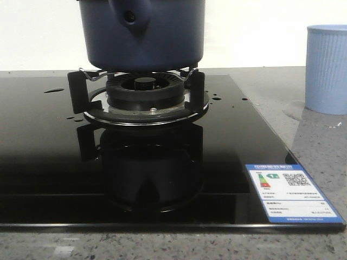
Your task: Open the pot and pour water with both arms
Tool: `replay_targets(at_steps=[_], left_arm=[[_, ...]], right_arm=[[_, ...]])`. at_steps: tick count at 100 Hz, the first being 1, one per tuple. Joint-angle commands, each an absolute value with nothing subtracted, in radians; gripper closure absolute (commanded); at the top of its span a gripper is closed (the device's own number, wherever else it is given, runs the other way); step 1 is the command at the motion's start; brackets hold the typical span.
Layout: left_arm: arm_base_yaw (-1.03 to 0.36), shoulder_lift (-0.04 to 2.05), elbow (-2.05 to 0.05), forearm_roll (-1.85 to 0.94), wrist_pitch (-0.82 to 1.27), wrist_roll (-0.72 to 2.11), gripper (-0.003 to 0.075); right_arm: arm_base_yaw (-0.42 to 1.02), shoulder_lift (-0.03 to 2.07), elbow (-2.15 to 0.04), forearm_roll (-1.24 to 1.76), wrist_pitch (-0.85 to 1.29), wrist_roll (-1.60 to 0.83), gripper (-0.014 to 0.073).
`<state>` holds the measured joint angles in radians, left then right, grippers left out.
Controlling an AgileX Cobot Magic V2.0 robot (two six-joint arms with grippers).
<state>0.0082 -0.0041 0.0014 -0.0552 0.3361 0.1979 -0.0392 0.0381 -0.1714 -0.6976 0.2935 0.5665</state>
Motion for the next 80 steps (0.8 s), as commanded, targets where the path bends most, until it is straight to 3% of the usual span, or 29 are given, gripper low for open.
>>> replay_targets(at_steps=[1,18,39,80], left_arm=[[0.009,-0.031,0.033,-0.069,0.303,0.188,0.0739],[0.009,-0.031,0.033,-0.069,0.303,0.188,0.0739],[0.009,-0.031,0.033,-0.069,0.303,0.188,0.0739],[0.009,-0.031,0.033,-0.069,0.303,0.188,0.0739]], right_arm=[[-0.038,0.052,-0.169,-0.645,0.240,0.540,0.0639],[-0.038,0.050,-0.095,-0.307,0.216,0.225,0.0639],[-0.038,0.050,0.039,-0.225,0.061,0.225,0.0639],[-0.040,-0.028,0.037,-0.181,0.301,0.225,0.0639]])
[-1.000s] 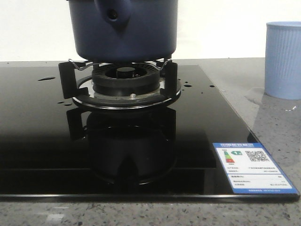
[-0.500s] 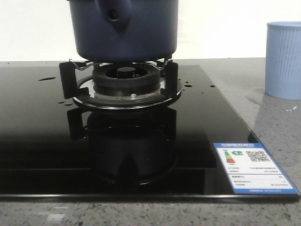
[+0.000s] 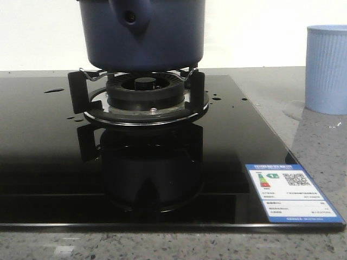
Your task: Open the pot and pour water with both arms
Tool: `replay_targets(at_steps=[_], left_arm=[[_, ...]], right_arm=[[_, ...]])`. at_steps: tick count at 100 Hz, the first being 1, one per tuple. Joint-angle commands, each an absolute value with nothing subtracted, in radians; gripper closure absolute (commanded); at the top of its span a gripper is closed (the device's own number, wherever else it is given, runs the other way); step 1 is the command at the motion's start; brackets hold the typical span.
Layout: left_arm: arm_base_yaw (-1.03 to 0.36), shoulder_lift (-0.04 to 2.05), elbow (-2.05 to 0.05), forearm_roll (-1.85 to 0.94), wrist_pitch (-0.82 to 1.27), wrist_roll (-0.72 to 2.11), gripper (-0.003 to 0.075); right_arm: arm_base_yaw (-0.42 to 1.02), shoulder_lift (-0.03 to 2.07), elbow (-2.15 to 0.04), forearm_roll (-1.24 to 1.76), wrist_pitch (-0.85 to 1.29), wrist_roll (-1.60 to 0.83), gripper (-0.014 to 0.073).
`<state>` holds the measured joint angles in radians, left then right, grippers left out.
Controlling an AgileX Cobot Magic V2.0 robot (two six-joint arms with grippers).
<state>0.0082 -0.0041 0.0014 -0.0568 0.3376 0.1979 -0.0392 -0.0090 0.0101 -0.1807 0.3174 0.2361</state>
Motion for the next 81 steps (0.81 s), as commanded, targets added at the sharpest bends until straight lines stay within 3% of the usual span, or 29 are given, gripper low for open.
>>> replay_targets(at_steps=[1,81], left_arm=[[0.009,-0.031,0.033,-0.069,0.303,0.188,0.0739],[0.009,-0.031,0.033,-0.069,0.303,0.188,0.0739]], right_arm=[[-0.040,-0.028,0.037,-0.181,0.306,0.225,0.0639],[-0.040,-0.028,0.037,-0.181,0.299,0.225,0.0639]])
